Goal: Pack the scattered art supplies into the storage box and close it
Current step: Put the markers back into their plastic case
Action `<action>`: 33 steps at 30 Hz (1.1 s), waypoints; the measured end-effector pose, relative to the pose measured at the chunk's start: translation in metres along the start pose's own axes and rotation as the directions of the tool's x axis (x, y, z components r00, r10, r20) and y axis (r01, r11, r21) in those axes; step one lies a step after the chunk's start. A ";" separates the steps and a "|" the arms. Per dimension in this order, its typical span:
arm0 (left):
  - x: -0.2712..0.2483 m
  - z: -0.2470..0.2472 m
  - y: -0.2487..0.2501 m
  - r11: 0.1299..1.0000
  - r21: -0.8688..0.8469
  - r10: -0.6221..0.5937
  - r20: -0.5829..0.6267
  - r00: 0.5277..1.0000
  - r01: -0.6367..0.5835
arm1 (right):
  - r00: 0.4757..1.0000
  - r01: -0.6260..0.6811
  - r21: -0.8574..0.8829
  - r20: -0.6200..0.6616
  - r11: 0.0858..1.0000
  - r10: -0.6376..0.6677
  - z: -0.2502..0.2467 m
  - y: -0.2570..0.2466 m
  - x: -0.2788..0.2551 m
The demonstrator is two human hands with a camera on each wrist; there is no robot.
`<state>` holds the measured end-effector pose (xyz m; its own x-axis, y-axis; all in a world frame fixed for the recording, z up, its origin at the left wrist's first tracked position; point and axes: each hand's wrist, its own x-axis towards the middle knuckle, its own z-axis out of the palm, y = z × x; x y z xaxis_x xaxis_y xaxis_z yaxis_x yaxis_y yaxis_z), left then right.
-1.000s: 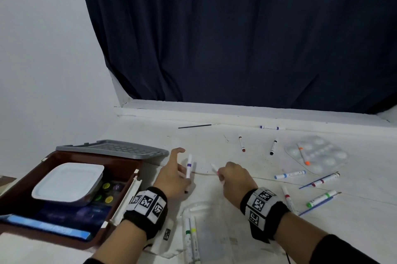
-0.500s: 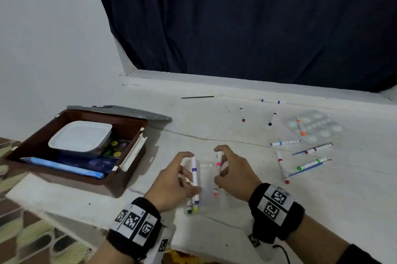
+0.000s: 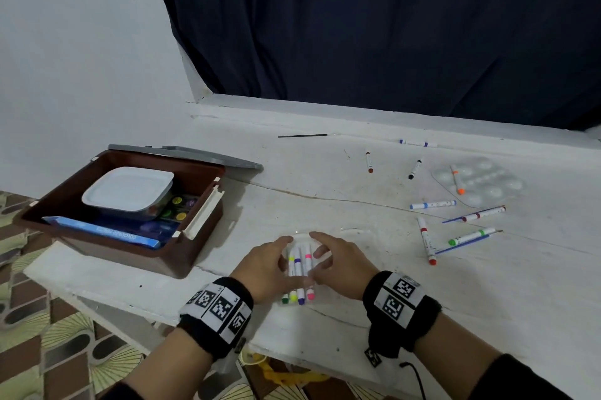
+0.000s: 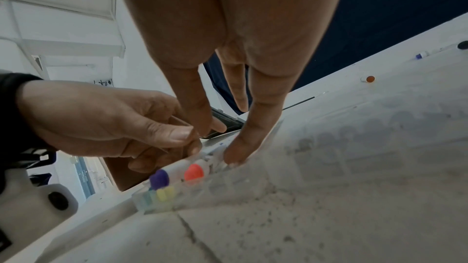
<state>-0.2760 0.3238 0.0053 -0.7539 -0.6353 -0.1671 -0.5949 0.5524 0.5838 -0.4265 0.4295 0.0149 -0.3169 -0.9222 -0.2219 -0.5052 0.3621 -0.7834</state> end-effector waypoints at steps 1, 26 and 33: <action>0.001 -0.002 -0.001 1.000 0.011 -0.005 0.012 1.000 0.004 | 1.000 -0.010 0.003 0.008 1.000 0.010 0.000 0.001 0.001; 0.025 -0.012 0.001 0.953 0.302 -0.071 0.129 0.989 0.029 | 0.979 0.192 -0.484 0.154 0.854 -0.133 -0.006 -0.018 0.013; 0.020 -0.014 0.004 0.920 0.391 -0.039 0.122 0.992 -0.012 | 0.976 0.213 -0.589 0.169 0.780 -0.139 -0.003 -0.018 0.009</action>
<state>-0.2897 0.3054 0.0152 -0.7584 -0.5860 -0.2855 -0.6477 0.7268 0.2287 -0.4226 0.4149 0.0283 -0.1037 -0.9731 -0.2055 -0.9339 0.1664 -0.3165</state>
